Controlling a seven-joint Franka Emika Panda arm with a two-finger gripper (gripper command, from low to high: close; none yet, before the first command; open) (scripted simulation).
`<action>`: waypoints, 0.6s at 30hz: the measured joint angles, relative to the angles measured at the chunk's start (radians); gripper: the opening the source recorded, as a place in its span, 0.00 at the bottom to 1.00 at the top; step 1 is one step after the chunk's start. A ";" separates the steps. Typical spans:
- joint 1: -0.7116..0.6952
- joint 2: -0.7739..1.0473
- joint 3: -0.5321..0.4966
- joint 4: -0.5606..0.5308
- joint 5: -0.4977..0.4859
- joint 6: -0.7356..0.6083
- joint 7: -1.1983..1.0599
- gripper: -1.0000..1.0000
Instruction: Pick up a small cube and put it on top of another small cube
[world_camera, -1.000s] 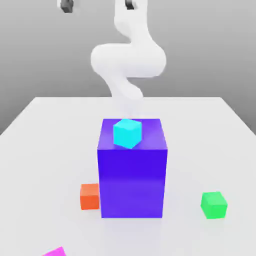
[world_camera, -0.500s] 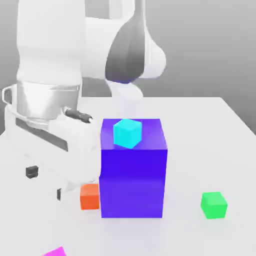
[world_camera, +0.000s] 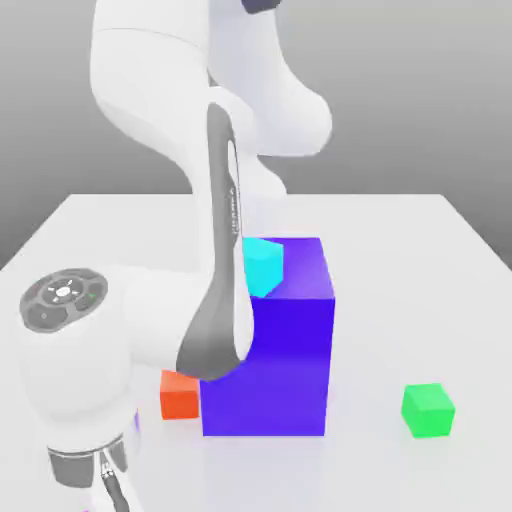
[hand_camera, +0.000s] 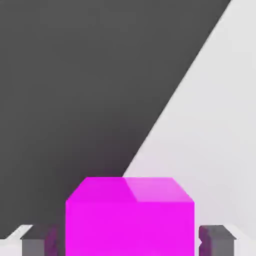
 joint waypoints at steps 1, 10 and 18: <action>0.000 0.000 0.000 0.000 0.000 0.001 0.000 0.00; 0.053 -0.174 0.076 -0.059 0.009 -0.094 -0.023 0.00; 0.240 -0.380 0.283 -0.270 0.032 -0.079 0.010 0.00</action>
